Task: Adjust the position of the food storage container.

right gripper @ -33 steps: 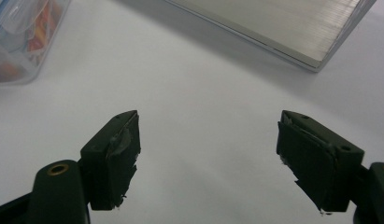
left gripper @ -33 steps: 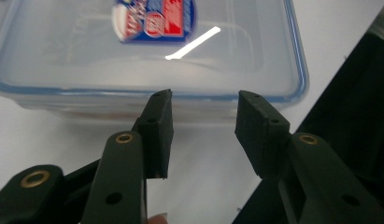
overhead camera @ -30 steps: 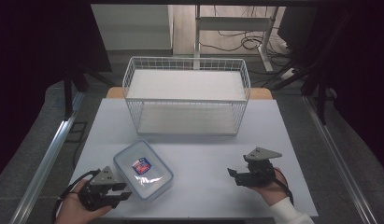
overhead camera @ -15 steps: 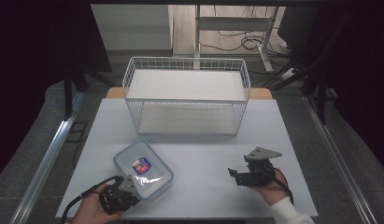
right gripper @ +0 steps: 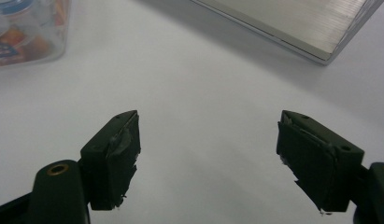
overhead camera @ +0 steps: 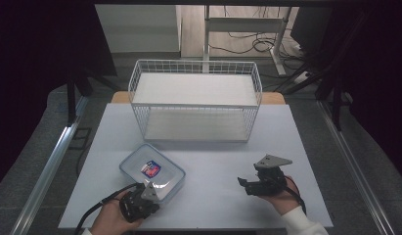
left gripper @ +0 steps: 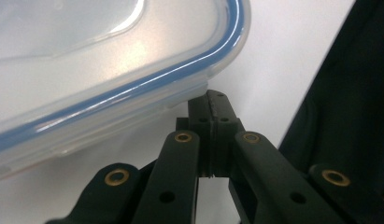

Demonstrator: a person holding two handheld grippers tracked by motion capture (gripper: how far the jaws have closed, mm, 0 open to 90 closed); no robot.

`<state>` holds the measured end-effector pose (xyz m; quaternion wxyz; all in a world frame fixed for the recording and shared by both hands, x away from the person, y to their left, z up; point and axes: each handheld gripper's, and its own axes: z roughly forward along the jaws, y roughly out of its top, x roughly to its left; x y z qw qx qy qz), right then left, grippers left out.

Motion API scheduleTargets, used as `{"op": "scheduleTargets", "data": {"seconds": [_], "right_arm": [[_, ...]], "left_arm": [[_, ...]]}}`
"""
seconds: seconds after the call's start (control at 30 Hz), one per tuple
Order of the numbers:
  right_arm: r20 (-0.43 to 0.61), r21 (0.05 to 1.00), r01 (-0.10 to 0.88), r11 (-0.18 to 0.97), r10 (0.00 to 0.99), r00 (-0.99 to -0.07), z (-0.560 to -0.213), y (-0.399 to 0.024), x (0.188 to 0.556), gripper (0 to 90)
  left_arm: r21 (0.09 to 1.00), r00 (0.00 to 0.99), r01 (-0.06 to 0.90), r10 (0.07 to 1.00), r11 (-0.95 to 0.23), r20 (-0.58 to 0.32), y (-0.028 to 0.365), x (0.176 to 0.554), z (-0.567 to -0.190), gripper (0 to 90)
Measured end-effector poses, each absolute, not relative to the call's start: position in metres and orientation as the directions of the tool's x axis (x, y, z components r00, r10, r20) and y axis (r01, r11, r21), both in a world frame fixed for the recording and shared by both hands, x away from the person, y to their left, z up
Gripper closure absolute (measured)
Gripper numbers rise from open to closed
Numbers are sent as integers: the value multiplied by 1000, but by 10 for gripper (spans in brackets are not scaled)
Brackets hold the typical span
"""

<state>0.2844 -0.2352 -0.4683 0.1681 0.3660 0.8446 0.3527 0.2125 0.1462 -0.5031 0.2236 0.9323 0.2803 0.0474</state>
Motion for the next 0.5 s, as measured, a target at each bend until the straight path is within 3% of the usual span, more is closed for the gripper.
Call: {"op": "scheduleTargets", "data": {"seconds": [0.5], "right_arm": [[-23,721,506,473,747,-665,-469,-241,284,219]], "left_arm": [[475,839,495,542,-728,-43,134,224,-496,899]]}}
